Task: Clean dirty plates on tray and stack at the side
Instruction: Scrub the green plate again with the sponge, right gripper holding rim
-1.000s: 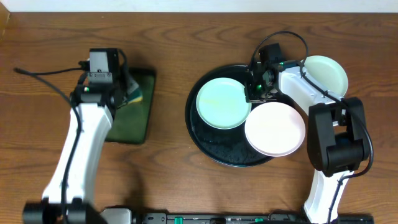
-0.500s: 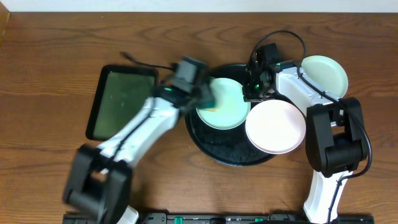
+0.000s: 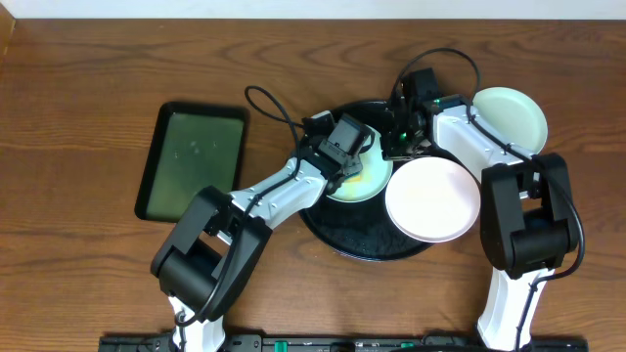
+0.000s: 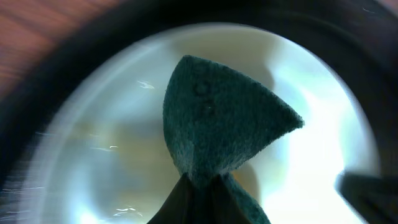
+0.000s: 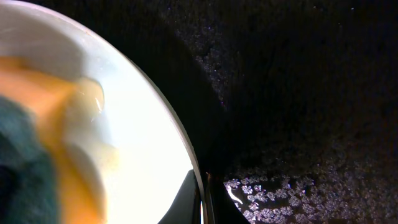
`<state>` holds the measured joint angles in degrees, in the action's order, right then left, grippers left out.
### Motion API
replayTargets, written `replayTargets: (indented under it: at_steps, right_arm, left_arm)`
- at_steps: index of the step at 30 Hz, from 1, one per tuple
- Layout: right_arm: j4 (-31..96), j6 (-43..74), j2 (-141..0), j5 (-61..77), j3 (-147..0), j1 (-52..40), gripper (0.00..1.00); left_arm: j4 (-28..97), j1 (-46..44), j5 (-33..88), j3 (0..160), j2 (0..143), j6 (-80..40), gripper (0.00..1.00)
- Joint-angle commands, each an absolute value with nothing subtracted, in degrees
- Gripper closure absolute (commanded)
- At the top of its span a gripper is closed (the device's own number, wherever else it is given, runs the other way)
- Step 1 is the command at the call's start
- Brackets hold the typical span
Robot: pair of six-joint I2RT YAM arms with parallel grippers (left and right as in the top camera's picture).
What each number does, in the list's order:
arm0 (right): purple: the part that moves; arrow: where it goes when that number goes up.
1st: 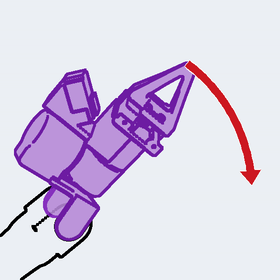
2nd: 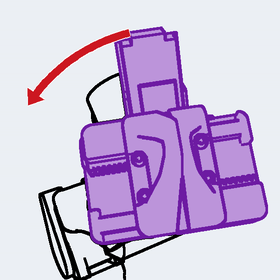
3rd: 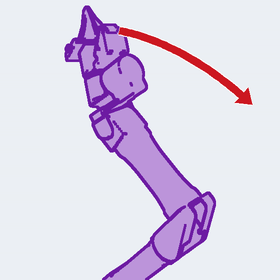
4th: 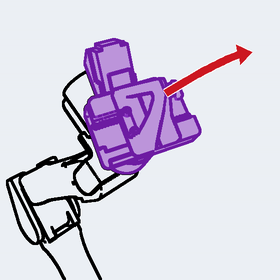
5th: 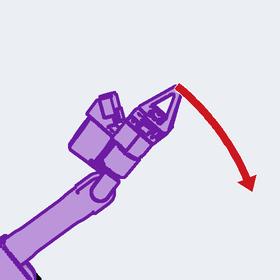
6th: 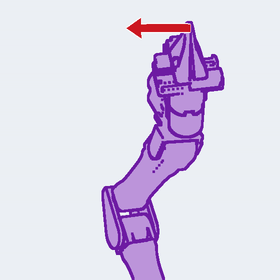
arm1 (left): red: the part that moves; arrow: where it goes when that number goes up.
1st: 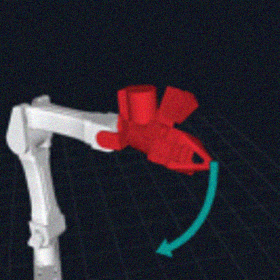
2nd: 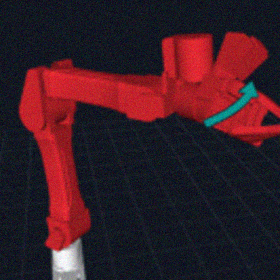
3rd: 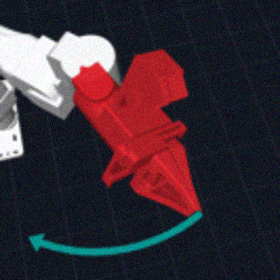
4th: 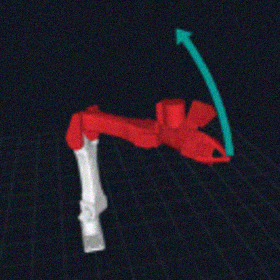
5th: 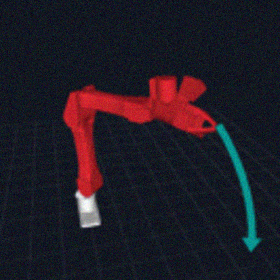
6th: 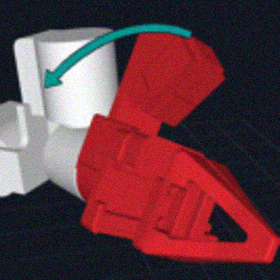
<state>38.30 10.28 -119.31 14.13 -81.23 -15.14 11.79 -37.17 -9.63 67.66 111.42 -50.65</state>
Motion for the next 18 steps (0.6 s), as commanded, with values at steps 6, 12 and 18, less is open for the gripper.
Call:
replayTargets:
  at_steps: [6, 12, 18]
  right_arm:
    - [38.33, 11.75, -119.92, 12.86, -81.3, -15.64, 0.99]
    - [38.3, 11.77, -119.92, 12.86, -81.3, -15.64, 0.99]
    - [38.3, 11.75, -119.92, 12.86, -81.3, -15.64, 0.99]
  left_arm:
    - [17.72, -36.29, -33.04, 67.31, 107.48, -43.7, 0.93]
    - [13.28, -36.4, -15.64, 67.31, 104.92, -43.79, 0.93]
    - [10.15, -37.47, -0.36, 67.31, 107.33, -50.11, 0.92]
